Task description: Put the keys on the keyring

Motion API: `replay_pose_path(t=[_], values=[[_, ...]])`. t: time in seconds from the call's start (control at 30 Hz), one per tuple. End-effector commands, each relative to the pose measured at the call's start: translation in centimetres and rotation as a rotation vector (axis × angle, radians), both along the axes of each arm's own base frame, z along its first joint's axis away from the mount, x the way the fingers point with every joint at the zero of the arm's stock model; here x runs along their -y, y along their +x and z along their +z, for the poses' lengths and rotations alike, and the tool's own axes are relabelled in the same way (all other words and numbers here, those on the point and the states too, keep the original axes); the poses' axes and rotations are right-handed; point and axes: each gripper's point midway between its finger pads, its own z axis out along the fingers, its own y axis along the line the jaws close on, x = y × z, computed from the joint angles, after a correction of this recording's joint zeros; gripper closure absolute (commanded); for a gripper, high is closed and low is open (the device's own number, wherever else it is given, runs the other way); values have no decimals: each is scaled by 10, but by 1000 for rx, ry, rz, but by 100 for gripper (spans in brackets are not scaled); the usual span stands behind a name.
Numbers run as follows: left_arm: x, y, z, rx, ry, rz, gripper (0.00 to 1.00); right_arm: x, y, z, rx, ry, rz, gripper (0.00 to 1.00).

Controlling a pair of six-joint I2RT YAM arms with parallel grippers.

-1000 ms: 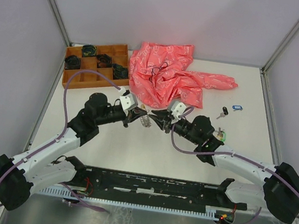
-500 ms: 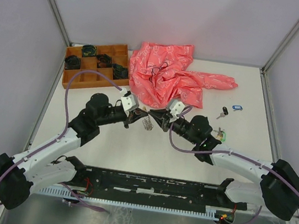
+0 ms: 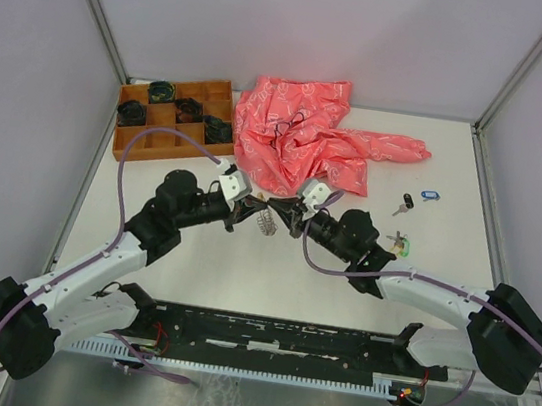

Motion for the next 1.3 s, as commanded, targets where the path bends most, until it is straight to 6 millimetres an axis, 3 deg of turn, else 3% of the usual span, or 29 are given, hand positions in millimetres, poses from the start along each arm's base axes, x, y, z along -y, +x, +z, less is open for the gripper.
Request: replay_pose_path(t=[0.0, 0.27, 0.47, 0.67, 0.83, 1.03, 1.27], values=[[11, -10, 31, 47, -97, -53, 97, 8, 18, 24, 19, 52, -110, 99], [4, -11, 36, 70, -110, -24, 93, 5, 0, 53, -55, 157, 76, 99], [-9, -16, 42, 148, -102, 10, 84, 9, -14, 76, -91, 236, 285, 99], [-12, -20, 44, 182, -106, 6, 73, 8, -19, 75, -68, 186, 333, 99], [-5, -22, 42, 160, -112, -32, 57, 10, -20, 66, -27, 93, 335, 99], [-9, -11, 44, 157, -116, 33, 54, 13, -16, 55, 14, 19, 268, 99], [0, -13, 42, 121, -120, -16, 55, 9, -13, 52, 51, -13, 204, 99]])
